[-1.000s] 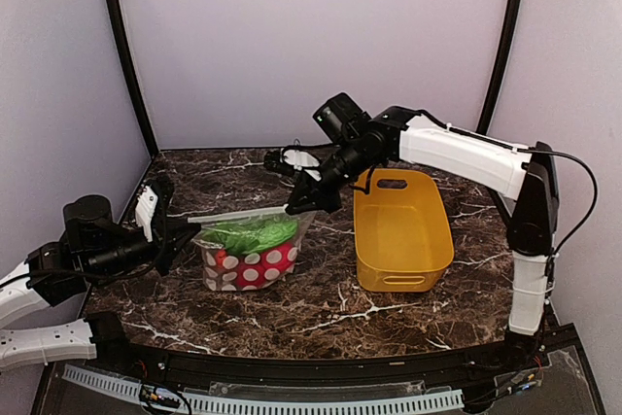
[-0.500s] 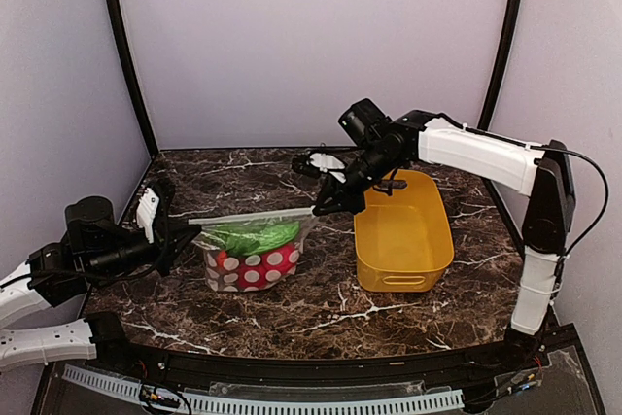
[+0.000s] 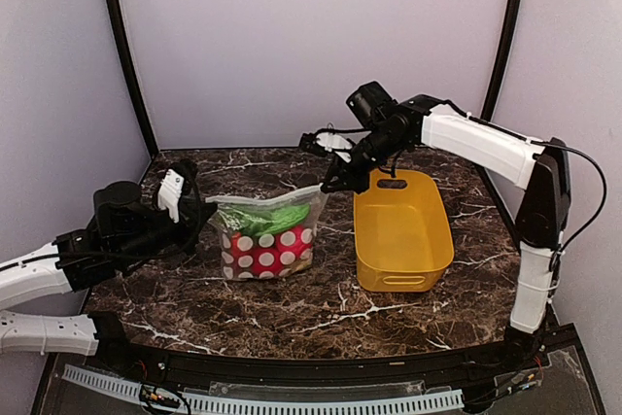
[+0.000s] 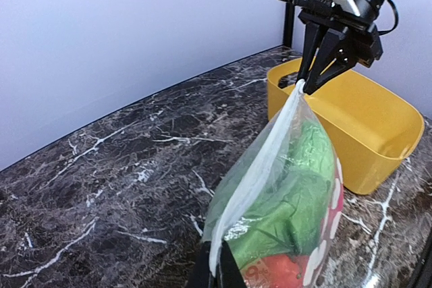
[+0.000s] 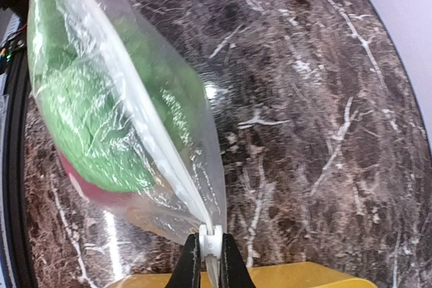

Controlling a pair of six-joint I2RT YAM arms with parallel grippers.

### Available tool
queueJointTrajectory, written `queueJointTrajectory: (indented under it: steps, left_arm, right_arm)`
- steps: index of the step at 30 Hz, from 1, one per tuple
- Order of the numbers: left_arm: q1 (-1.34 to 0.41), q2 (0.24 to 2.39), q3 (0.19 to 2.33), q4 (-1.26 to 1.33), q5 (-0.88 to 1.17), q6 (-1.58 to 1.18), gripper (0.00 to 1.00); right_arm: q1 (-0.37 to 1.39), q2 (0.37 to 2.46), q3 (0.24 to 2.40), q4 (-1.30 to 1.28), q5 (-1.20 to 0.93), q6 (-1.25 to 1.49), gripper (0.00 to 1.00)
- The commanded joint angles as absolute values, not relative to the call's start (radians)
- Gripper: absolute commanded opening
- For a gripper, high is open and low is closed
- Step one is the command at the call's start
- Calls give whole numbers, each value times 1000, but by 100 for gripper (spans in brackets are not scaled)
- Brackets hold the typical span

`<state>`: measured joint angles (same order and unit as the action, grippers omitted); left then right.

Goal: Place the food in the zip-top bag and seal the zipper
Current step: Zip the zipper on the zipper food storage bag, then place the zipper food storage bag at the center of the board.

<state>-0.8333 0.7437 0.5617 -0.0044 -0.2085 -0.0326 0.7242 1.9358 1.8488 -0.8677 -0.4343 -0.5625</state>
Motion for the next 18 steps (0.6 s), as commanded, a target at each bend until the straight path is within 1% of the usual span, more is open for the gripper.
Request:
queueJointTrajectory:
  steps: [1,4,7,11,13,16,18]
  left_arm:
    - [-777,933,682,270,-304,34,1]
    - [-726,1053,751,330,-248,49,1]
    - [-676,1082,777,325,-215,72,1]
    - [-643,1035,745,267,-203,87,1]
    - [-637,1011,694,228,-198,67,2]
    - [-636,966,629,177,-123,12,6]
    - [-636,910,580,142,-54,-28,7]
  right_arm:
    - [680,1998,2018,-827,-342,-545,0]
    - [666,2017,2098,-814,-290,-554,0]
    - [664,2000,2091,-808,-279,-571,0]
    - [663,1943,1955,-758,-336,-561,1]
    - [665,1919,1863,-710,-414,-538,2]
    - [687,1915,1763,-690,-507,-514,4]
    - [718,1913,1720,-712,-529,-522,5]
